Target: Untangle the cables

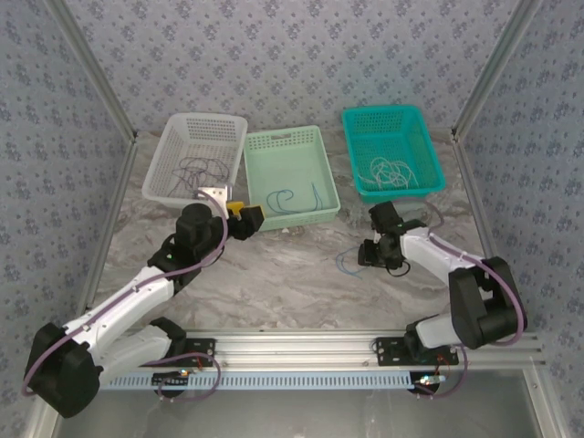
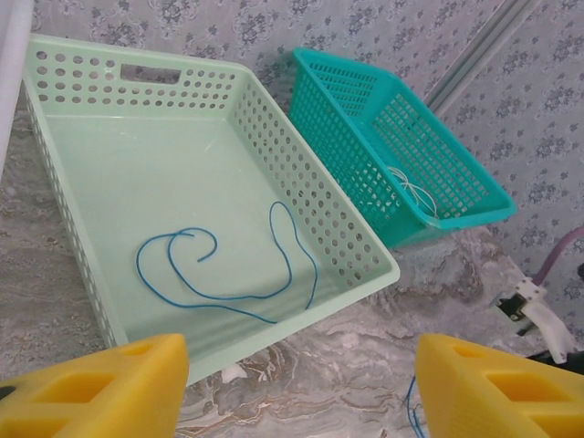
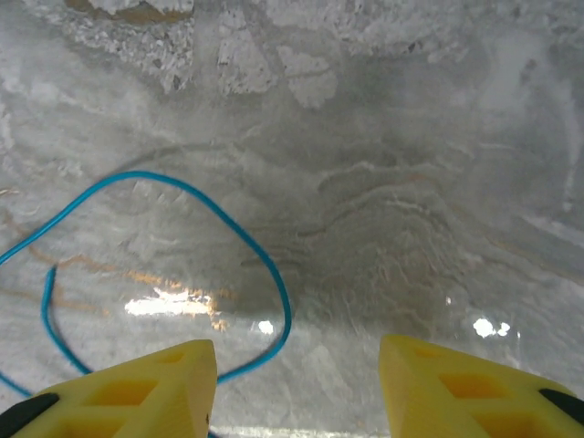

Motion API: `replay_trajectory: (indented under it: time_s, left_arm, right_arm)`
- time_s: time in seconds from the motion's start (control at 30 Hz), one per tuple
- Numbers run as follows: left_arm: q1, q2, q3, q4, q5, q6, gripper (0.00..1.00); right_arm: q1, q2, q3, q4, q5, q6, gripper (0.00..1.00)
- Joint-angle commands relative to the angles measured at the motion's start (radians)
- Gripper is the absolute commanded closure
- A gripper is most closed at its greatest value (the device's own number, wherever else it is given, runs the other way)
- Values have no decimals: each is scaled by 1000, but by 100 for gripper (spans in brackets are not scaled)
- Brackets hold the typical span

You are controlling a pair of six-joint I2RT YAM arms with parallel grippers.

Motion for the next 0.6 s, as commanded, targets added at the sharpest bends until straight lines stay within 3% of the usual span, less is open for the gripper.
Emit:
replay_trajectory:
  time_s: [0.0, 0.13, 0.33, 0.4, 0.57]
  left_arm:
    - [-6, -7, 3, 2, 5, 3, 33]
    - [-5, -21, -3, -4, -5, 7, 33]
    - [-6, -29, -8, -13, -6, 9, 33]
    - [-6, -27, -7, -19, -6, 10, 32]
    - [-18, 5, 8, -23, 22, 21, 32]
  right_arm:
    - [25, 50, 38, 33, 54, 15, 50]
    - [44, 112, 56, 35, 93, 19, 61]
    - [77, 116, 53, 36, 143, 42, 92]
    - [96, 72, 45, 38, 161, 42, 99]
    - [144, -126, 35, 69, 137, -3, 100]
